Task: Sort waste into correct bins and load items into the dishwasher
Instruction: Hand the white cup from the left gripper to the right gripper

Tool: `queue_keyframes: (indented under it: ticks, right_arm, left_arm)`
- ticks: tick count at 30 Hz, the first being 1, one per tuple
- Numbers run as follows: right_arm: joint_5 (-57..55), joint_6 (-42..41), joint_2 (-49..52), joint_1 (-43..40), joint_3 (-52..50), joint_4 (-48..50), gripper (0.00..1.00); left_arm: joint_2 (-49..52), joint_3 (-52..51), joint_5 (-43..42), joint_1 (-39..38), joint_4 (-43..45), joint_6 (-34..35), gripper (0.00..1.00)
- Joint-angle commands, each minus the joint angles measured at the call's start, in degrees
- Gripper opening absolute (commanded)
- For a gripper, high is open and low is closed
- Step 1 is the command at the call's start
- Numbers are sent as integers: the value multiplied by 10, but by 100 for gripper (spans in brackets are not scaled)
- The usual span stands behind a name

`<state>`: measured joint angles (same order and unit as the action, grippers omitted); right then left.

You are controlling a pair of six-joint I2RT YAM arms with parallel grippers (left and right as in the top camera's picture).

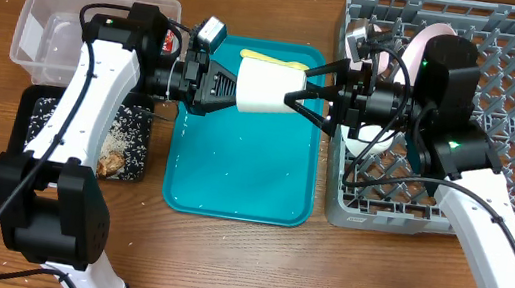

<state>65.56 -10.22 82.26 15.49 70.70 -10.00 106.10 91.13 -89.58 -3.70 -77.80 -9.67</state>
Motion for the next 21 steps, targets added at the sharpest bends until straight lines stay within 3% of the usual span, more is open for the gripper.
queue_keyframes:
  ticks: [1,8,21]
  right_arm:
    - [52,7,0,34,-2,10,33]
    - [53,7,0,22,-2,10,33]
    - [57,1,0,-75,-2,-12,33]
  left_arm:
    - [0,9,2,-8,2,-11,6]
    - [0,9,2,-8,2,-11,24]
    - [0,9,15,-8,0,-10,27]
